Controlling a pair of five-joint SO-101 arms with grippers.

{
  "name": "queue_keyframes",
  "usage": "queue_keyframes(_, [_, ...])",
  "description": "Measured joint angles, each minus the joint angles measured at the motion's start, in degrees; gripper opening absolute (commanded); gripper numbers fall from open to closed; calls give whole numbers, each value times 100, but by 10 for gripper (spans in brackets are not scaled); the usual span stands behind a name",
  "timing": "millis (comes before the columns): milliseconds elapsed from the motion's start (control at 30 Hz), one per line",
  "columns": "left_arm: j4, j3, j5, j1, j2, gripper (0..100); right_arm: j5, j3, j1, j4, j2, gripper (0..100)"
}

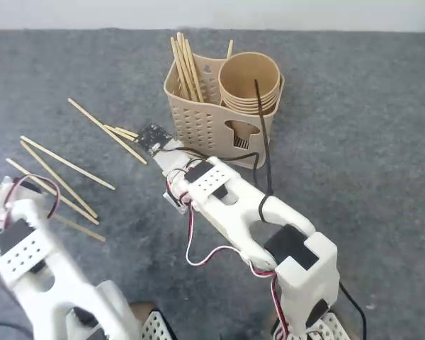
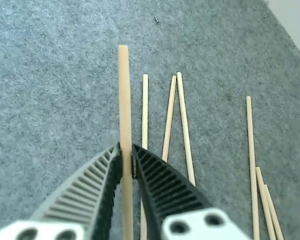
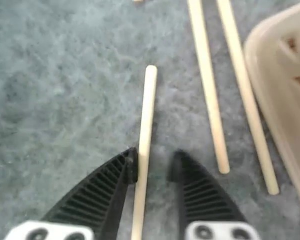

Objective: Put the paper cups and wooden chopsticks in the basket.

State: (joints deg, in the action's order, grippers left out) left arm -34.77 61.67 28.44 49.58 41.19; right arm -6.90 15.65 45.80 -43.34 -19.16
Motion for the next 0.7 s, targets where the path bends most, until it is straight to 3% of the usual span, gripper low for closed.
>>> queue_keyframes(200, [62, 105, 0, -9, 0, 12, 18, 0, 114, -932, 844, 7])
queue_keyframes(400, [809, 519, 0, -35, 0, 12, 18, 0, 334, -1582, 2541, 7])
queue_keyframes(533, [985, 571, 0, -53, 0, 12, 18, 0, 299, -1477, 3851, 7])
queue_keyframes(700, [1029, 571, 0, -62, 0, 12, 18, 0, -114, -281, 5090, 7])
